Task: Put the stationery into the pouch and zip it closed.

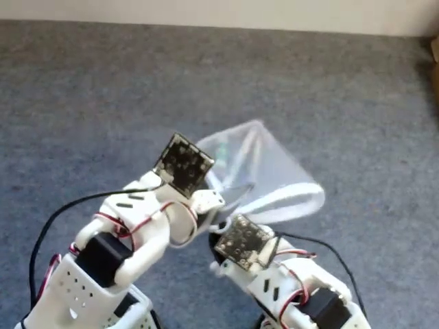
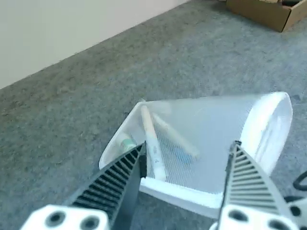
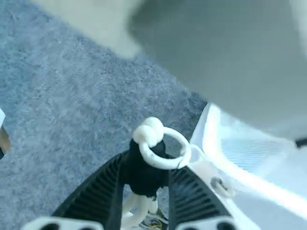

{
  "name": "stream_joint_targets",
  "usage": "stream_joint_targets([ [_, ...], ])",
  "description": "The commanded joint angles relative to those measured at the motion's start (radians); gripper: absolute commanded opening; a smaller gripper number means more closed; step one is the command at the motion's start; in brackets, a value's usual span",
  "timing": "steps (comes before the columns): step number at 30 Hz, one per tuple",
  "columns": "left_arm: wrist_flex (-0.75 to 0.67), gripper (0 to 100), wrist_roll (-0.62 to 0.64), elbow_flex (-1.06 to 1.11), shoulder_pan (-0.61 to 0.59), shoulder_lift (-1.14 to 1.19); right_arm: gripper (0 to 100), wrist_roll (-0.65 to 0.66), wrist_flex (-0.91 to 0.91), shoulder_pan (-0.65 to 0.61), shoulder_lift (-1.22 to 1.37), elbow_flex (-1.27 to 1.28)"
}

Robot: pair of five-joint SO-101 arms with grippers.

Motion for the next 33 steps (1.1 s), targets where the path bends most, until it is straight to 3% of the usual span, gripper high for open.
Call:
stream_joint_targets([
  [1,0.087,26,-0.008,-0.111,-0.015,-0.016,0.5,0.006,0.002,-0.004,0.012,-0.07],
  [6,0.143,26,-0.025,-0.156,-0.108,-0.016,0.5,0.005,0.004,0.068,0.01,-0.136],
  [11,0.235,26,-0.192,-0.188,-0.122,-0.016,0.5,-0.069,0.035,0.148,0.01,-0.222],
  [16,0.31,26,-0.339,-0.199,-0.077,-0.016,0.5,-0.133,0.074,0.154,0.01,-0.321],
  [20,0.344,26,-0.388,-0.194,0.002,-0.016,0.5,-0.166,0.09,0.154,0.01,-0.369],
  [27,0.322,26,-0.442,-0.117,0.099,-0.015,0.5,-0.204,0.097,0.154,0.01,-0.397],
  [33,0.161,26,-0.439,-0.013,0.12,-0.015,0.5,-0.221,0.16,0.153,0.01,-0.461],
])
